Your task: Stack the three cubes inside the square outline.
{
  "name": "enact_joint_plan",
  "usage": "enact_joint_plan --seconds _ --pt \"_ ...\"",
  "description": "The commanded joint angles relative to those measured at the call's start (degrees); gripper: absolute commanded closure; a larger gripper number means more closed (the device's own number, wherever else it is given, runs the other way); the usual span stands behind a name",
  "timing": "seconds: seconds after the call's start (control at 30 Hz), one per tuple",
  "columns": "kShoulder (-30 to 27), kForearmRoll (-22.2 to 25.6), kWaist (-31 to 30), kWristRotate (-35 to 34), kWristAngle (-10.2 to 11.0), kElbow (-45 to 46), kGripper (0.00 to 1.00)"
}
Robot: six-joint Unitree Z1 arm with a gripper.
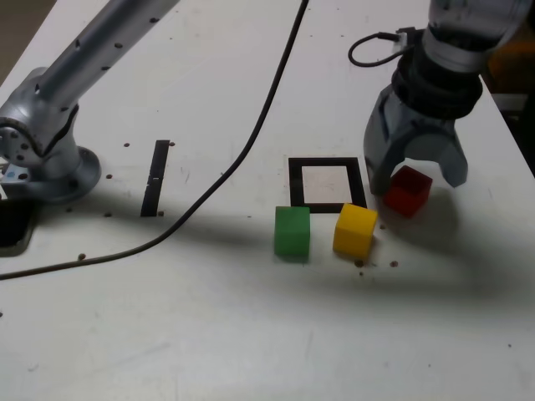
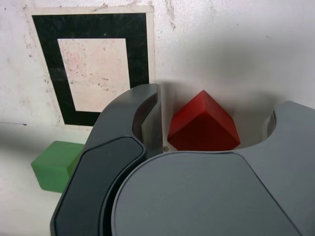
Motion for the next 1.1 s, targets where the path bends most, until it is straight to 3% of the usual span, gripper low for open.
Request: enact_joint_plan --seconds 0.0,0.23,0.83,1.07 --pt "0.38 0.0 0.15 0.02 -0.06 -0.3 0.18" --pt "2.05 -0.43 1.04 0.65 -0.01 -0.49 0.21" --pt "2.6 -0.52 1.81 1.14 -0.07 -0.54 0.62" --pt "1.99 -0.31 1.81 1.36 0.35 -0.58 0.71"
